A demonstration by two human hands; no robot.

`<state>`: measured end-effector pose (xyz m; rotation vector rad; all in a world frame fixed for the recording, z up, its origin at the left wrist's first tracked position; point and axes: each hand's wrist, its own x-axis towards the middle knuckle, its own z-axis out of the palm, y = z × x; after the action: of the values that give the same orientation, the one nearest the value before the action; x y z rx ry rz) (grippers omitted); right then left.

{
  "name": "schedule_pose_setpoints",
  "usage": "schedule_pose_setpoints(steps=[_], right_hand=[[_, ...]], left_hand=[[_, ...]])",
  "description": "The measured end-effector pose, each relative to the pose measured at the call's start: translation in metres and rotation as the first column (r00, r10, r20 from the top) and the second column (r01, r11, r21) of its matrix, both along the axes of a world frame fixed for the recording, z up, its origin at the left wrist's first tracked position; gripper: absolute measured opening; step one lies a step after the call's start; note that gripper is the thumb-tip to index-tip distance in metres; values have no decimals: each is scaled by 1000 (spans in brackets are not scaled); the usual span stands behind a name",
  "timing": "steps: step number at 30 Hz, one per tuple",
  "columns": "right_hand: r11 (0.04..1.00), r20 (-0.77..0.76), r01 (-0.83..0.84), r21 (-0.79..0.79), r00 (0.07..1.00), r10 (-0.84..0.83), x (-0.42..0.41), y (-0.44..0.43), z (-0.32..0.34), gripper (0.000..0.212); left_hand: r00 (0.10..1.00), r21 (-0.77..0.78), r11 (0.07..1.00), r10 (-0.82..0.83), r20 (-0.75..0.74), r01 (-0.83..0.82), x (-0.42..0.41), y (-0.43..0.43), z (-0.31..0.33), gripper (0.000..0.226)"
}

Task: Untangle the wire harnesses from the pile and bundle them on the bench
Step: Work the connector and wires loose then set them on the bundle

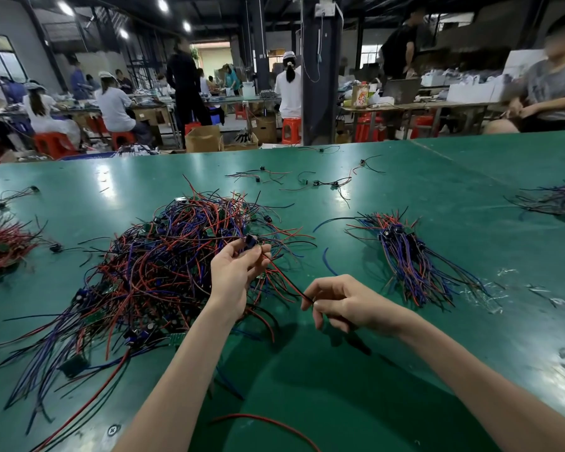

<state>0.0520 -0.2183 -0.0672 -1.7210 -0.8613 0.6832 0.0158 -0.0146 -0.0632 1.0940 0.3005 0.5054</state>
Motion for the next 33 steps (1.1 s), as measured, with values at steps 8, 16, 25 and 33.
schedule_pose_setpoints(steps=[8, 16, 25, 33], right_hand=[[1000, -46, 17, -14, 999, -18, 3, 2, 3, 21], [998, -119, 66, -21, 991, -68, -1, 9, 2, 23], [993, -142, -114, 32, 983, 118, -5, 4, 1, 17], [987, -126, -129, -93, 985, 117, -2, -4, 9, 20]], left_hand=[[999, 3, 1000, -2, 32, 2, -3, 0, 7, 12], [1000, 43, 999, 9, 30, -11, -5, 1, 6, 12], [999, 102, 995, 4, 39, -8, -9, 0, 8, 11], [995, 101, 994, -52, 85, 43, -14, -6, 15, 11]])
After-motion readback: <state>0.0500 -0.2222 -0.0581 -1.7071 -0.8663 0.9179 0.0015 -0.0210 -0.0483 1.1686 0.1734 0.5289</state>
